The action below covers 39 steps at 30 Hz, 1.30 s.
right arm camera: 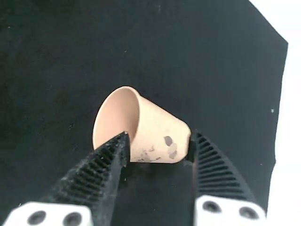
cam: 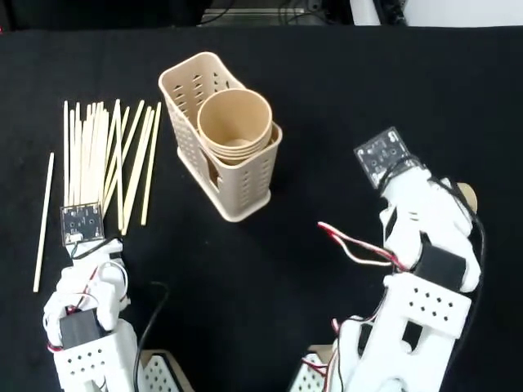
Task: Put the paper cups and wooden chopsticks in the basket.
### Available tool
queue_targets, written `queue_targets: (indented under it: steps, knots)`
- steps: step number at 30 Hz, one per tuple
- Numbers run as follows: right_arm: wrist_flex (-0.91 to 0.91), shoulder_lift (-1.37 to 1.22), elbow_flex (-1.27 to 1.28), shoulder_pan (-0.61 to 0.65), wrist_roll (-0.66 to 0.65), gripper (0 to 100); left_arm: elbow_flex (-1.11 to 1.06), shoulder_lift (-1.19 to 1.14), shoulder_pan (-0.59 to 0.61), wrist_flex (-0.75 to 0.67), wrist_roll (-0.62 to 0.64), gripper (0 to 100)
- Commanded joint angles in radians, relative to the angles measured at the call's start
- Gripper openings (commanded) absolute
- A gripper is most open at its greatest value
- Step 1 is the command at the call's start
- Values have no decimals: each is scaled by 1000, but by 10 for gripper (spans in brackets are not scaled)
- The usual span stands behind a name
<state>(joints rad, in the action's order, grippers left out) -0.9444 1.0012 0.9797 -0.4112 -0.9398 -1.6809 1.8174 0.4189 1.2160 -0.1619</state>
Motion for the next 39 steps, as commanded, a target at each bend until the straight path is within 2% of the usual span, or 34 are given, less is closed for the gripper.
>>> queue_targets:
  steps: [1,7,13,16,20,22,24,29,35,39]
  knots:
    - [124,8,73,-9,-5,246,-18,2,7,3,0,30]
    - [310,-131,145,-15,-17,248,-18,2,7,3,0,30]
    - [652,-460,90,-133,-68,242,-18,2,7,3,0,30]
    - [784,-579,58,-170,-97,167,-18,2,7,3,0,30]
    - [887,-585,58,-178,-95,6,-18,2,7,3,0,30]
    - [887,-550,56,-176,-91,25,-18,2,7,3,0,30]
    - [881,-498,61,-175,-74,11,-18,2,7,3,0,30]
    - [752,-300,58,-176,137,11,-18,2,7,3,0,30]
    - [345,-21,-84,-126,420,11,-18,2,7,3,0,30]
    - [51,74,-283,37,535,11,-18,2,7,3,0,30]
